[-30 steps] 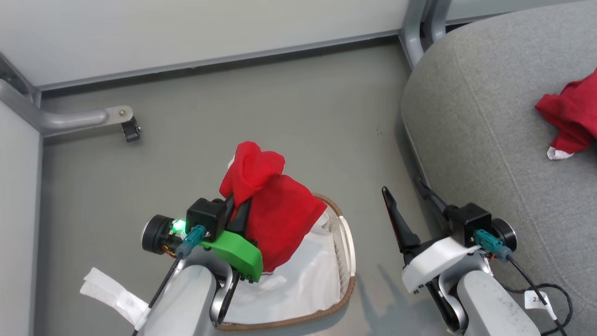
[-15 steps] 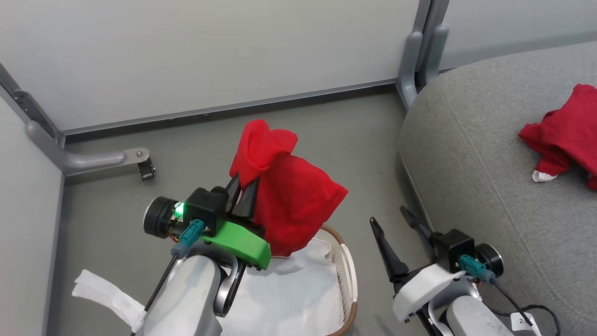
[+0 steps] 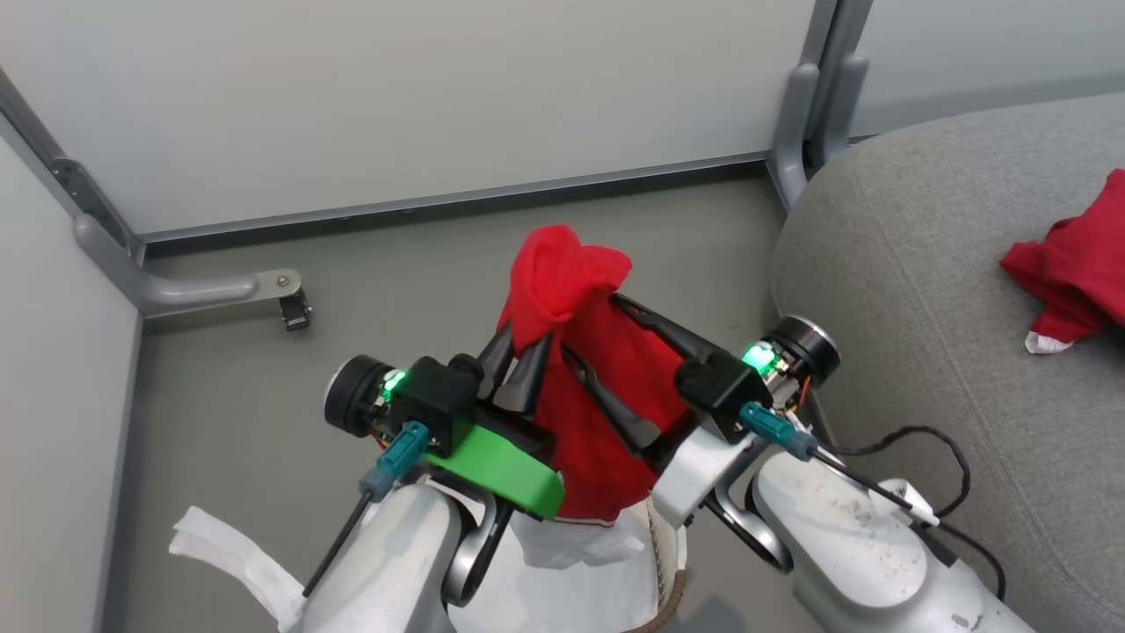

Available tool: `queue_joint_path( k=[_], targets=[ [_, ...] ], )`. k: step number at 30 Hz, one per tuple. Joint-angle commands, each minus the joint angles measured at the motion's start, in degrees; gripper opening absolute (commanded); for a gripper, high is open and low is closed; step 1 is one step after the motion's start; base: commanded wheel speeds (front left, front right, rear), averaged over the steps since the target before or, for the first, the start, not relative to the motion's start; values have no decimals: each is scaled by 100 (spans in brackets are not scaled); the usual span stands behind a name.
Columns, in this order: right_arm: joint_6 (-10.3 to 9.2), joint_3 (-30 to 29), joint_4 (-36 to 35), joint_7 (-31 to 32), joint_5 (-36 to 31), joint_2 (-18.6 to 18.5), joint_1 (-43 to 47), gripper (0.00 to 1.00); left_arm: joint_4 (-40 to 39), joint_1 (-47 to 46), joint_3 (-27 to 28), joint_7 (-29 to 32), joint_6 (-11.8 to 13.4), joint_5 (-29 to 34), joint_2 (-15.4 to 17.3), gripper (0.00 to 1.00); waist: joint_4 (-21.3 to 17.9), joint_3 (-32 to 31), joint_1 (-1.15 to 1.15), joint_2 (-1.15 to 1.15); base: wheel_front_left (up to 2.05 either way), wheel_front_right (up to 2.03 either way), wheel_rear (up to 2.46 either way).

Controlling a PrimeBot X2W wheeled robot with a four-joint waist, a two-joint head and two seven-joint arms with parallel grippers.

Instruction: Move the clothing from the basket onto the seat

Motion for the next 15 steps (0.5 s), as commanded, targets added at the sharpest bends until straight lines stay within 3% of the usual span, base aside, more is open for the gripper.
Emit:
queue_joint_path(
  k=[1, 6, 12, 13, 14, 15],
  targets=[
    [-6, 21, 110, -10, -110, 15, -165, 100, -55, -111, -100, -20, 42, -58, 11, 0, 124, 22, 0, 0, 0, 0, 0],
    [-6, 230, 702, -7, -223, 84, -453, 100, -140, -123, -461, -20, 72, -310, 10, 0, 316, 4, 0, 0, 0, 0, 0],
    [-6, 636, 1477, -6, 111, 221, -627, 100, -251, -134, -783, -20, 177, -545, 10, 0, 447, -32, 0, 0, 0, 0, 0],
    [-6, 682, 1610, -6, 236, 261, -655, 11, -295, -152, -854, -20, 195, -627, 9, 0, 476, -33, 0, 0, 0, 0, 0],
    [-6, 656, 1653, -6, 329, 270, -652, 0, -297, -161, -892, -20, 220, -638, 11, 0, 488, -29, 0, 0, 0, 0, 0],
    [-6, 640, 1684, -6, 364, 273, -658, 0, -276, -169, -909, -20, 240, -636, 11, 0, 496, -25, 0, 0, 0, 0, 0]
  ],
)
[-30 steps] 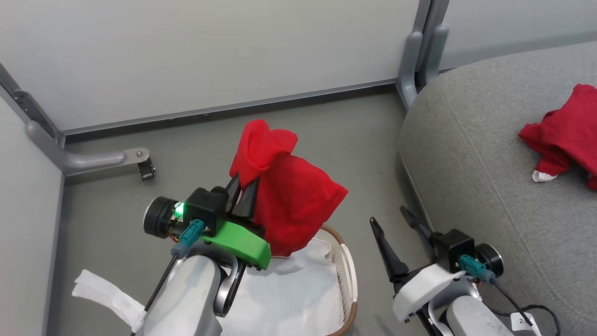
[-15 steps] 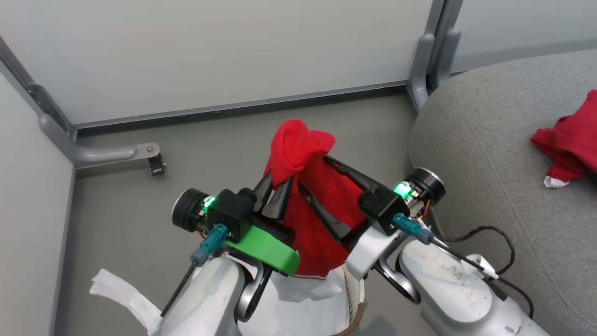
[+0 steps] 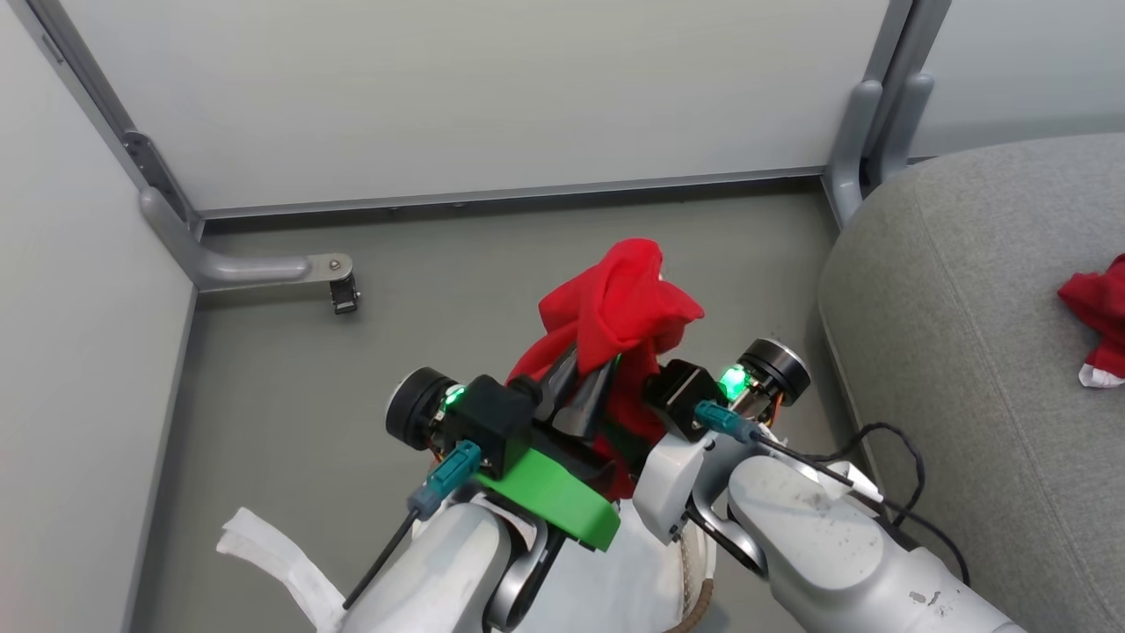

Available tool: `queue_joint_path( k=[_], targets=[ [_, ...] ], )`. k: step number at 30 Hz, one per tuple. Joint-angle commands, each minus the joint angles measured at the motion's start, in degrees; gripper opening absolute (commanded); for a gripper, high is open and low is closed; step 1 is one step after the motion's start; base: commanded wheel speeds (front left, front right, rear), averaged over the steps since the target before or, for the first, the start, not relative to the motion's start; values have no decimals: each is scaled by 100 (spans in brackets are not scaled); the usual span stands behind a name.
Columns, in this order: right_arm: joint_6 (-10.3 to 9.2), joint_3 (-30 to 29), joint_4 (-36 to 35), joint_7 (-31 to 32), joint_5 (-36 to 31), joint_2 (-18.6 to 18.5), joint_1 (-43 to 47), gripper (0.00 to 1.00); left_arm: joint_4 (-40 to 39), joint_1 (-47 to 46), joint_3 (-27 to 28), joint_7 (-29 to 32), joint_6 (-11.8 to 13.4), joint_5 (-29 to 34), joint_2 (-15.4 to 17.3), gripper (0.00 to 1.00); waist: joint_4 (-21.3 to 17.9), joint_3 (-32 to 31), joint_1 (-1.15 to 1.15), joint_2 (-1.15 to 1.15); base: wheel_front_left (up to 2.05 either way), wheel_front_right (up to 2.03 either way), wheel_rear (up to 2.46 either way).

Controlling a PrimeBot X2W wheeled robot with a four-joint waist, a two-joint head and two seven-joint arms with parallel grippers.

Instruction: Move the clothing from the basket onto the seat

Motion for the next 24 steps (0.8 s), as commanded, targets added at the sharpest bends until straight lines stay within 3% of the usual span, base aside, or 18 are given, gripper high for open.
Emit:
queue_joint_path(
  k=[1, 6, 7, 8, 9, 15, 24],
  targets=[
    [-6, -44, 28, 0, 53, -14, -33, 0, 19, -109, -8, -20, 52, -22, 12, 0, 9, 15, 0, 0, 0, 0, 0],
    [-6, -316, -172, 0, 170, 5, 146, 0, 131, -93, 177, -19, 194, 105, 13, 0, -140, 115, 0, 0, 0, 0, 0],
    [-6, -373, -224, -1, 154, 6, 166, 0, 171, -70, 219, -12, 217, 123, 13, 16, -196, 139, 0, 0, 0, 0, 0],
    [-7, -439, -292, -1, 153, 6, 212, 0, 233, -37, 272, -12, 225, 147, 14, 47, -286, 164, 0, 0, 0, 0, 0],
    [-7, -475, -346, -1, 161, 3, 253, 0, 249, -26, 341, -12, 243, 176, 13, 100, -375, 190, 0, 0, 0, 0, 0],
    [-6, -715, -636, -2, 209, -78, 500, 0, 561, 10, 703, -12, 295, 418, 35, 100, -1118, 370, 0, 0, 0, 0, 0],
    [-6, -1031, -974, -5, 290, -209, 733, 0, 880, -69, 1107, -12, 135, 736, 51, 100, -2457, 718, 0, 0, 0, 0, 0]
  ],
)
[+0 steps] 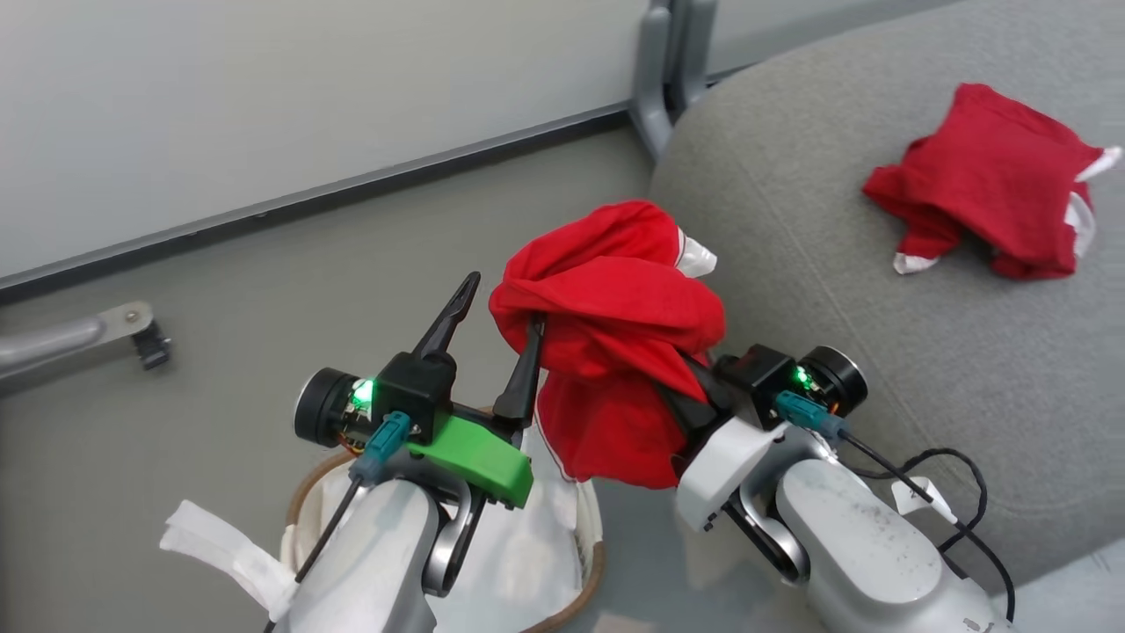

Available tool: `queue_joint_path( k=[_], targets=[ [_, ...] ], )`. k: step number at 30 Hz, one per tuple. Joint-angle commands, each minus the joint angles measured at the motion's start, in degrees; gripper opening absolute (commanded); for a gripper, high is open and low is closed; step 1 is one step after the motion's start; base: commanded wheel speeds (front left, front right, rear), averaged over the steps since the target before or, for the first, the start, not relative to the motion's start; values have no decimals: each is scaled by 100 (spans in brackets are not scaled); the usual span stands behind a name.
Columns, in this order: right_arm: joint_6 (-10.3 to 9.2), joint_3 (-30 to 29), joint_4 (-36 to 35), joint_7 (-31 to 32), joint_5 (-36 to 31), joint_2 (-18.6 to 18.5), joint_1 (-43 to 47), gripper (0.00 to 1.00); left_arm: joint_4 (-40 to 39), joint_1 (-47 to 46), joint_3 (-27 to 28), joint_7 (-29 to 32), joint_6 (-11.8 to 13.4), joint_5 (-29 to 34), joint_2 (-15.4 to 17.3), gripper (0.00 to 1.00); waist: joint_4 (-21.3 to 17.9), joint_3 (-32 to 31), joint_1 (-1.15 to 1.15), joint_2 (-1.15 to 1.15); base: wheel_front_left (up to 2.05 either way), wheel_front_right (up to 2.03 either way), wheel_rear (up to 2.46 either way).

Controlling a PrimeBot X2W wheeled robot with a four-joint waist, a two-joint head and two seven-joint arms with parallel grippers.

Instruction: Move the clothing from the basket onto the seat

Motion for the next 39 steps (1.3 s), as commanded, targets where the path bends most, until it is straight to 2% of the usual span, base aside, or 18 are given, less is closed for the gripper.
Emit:
queue_joint_path(
  k=[1, 8, 13, 17, 24, 26, 33, 39],
  targets=[
    [-7, -71, -54, -10, 43, -36, 82, 0, 46, -43, 57, -3, -42, 69, 36, 100, -920, 350, 0, 0, 0, 0, 0],
    [-7, -458, -291, -10, 126, -60, 321, 0, 202, 24, 161, -3, -202, 189, 22, 100, -1633, 559, 0, 0, 0, 0, 0],
    [-6, -1125, -485, -10, 74, -121, 438, 0, 338, -208, 66, -3, -343, 234, 20, 100, -1712, 809, 0, 0, 0, 0, 0],
    [-6, -1672, -587, -10, -59, -326, 228, 0, 471, -268, -7, -3, -419, 246, 15, 100, -1729, 991, 0, 0, 0, 0, 0],
    [-7, -2098, -431, -10, -361, -1009, -794, 0, 609, -371, 88, -2, -433, 423, 17, 100, -1700, 1384, 0, 0, 0, 0, 0],
    [-6, -2173, -267, -10, -439, -1229, -1204, 0, 622, -359, 156, -2, -414, 469, 60, 100, -1672, 1506, 0, 0, 0, 0, 0],
    [-7, -2647, 524, -10, -621, -2041, -2439, 0, 636, -500, 186, -2, -465, 656, 87, 100, -1109, 2042, 0, 0, 0, 0, 0],
    [-7, -3032, 1459, -10, -797, -2493, -3157, 0, 611, -673, 185, -2, -508, 736, 70, 100, -610, 2482, 0, 0, 0, 0, 0]
  ],
)
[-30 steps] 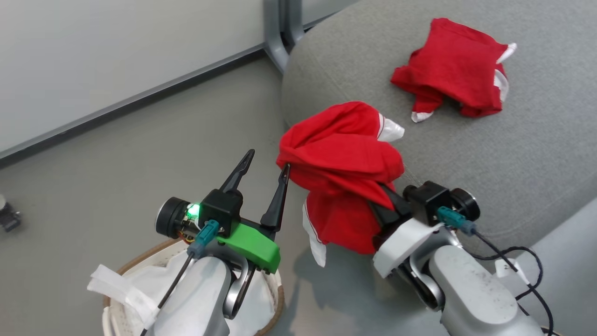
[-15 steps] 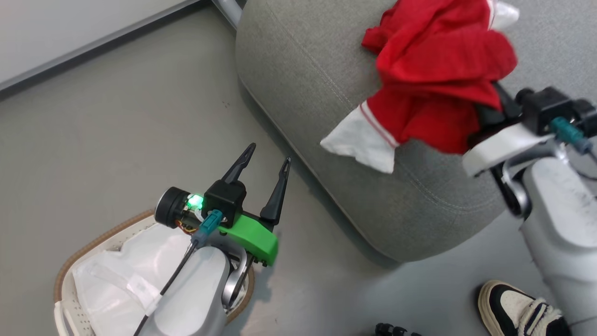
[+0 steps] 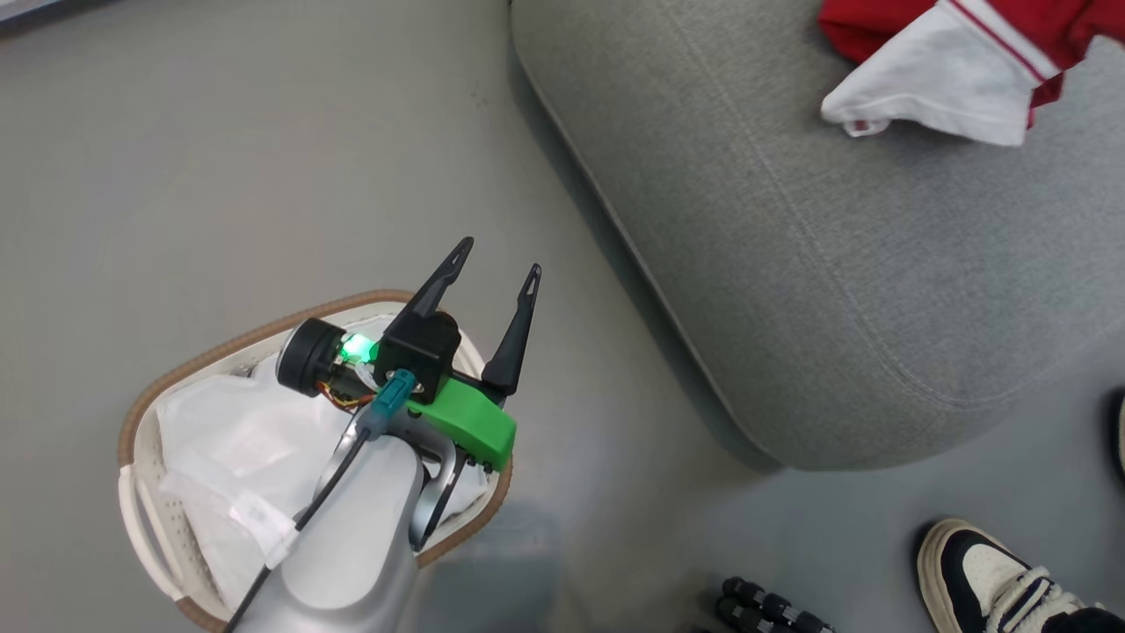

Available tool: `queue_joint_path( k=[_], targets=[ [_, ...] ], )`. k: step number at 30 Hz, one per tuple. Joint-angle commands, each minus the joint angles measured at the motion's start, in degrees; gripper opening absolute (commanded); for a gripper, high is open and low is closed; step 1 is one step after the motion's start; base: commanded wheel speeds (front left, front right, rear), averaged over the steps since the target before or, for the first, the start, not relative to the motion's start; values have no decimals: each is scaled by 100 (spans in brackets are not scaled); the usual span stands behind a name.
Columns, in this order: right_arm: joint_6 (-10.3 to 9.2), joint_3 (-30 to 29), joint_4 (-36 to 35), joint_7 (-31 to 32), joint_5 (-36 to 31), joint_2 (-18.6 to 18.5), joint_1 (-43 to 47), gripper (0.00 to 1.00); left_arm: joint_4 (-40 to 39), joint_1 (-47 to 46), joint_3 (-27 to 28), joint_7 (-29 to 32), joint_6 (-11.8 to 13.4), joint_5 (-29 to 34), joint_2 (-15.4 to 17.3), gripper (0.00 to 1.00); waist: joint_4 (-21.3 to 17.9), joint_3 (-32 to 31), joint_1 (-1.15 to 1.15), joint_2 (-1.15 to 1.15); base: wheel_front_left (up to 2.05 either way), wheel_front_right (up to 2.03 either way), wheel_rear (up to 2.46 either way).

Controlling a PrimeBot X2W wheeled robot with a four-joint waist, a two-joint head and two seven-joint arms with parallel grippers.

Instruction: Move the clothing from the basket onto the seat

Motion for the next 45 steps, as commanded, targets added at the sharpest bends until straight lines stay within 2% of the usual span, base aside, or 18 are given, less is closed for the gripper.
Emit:
queue_joint_path(
  k=[1, 4, 8, 9, 10, 11, 15, 21, 30, 37, 45],
  targets=[
    [-8, -113, 210, -10, -59, -82, -171, 0, -35, -144, 23, -2, -27, 77, 45, 100, 523, 495, 0, 0, 0, 0, 0],
    [-8, -394, 740, -9, -135, -168, -318, 0, -48, -251, 43, -2, -28, 112, 33, 100, 753, 700, 0, 0, 0, 0, 0],
    [-8, -630, 1165, -10, -149, -63, -275, 0, -38, -322, 109, -2, -10, 71, 20, 100, 942, 866, 0, 0, 0, 0, 0],
    [-8, -653, 1244, -10, -142, -47, -223, 38, -48, -338, 113, -2, -16, 62, 16, 100, 965, 889, 0, 0, 0, 0, 0],
    [-8, -688, 1324, -10, -154, -46, -168, 86, -60, -357, 109, -2, -24, 76, 12, 100, 986, 912, 0, 0, 0, 0, 0],
    [-8, -718, 1371, -10, -161, -36, -123, 100, -62, -354, 113, -2, -28, 83, 8, 100, 993, 919, 0, 0, 0, 0, 0],
    [-8, -853, 1389, -10, -182, 133, 162, 100, -28, -339, 170, -2, -35, 127, 9, 100, 983, 887, 0, 0, 0, 0, 0],
    [-8, -986, 1024, -7, -150, 324, 834, 100, -21, -161, 277, -2, -30, 39, -1, 100, 903, 580, 0, 0, 0, 0, 0],
    [-8, -625, 193, -6, -22, 568, 2132, 100, -30, 302, 623, -2, 95, -72, -13, 100, 924, -149, 0, 0, 0, 0, 0],
    [-7, -145, -431, -6, 126, 825, 2806, 100, -203, 809, 1140, -3, 295, -112, -15, 100, 1197, -644, 0, 0, 0, 0, 0],
    [-8, 341, -1313, -6, 392, 1327, 2926, 100, -496, 1147, 1751, -2, 574, -1, -20, 100, 1668, -969, 0, 0, 0, 0, 0]
  ],
)
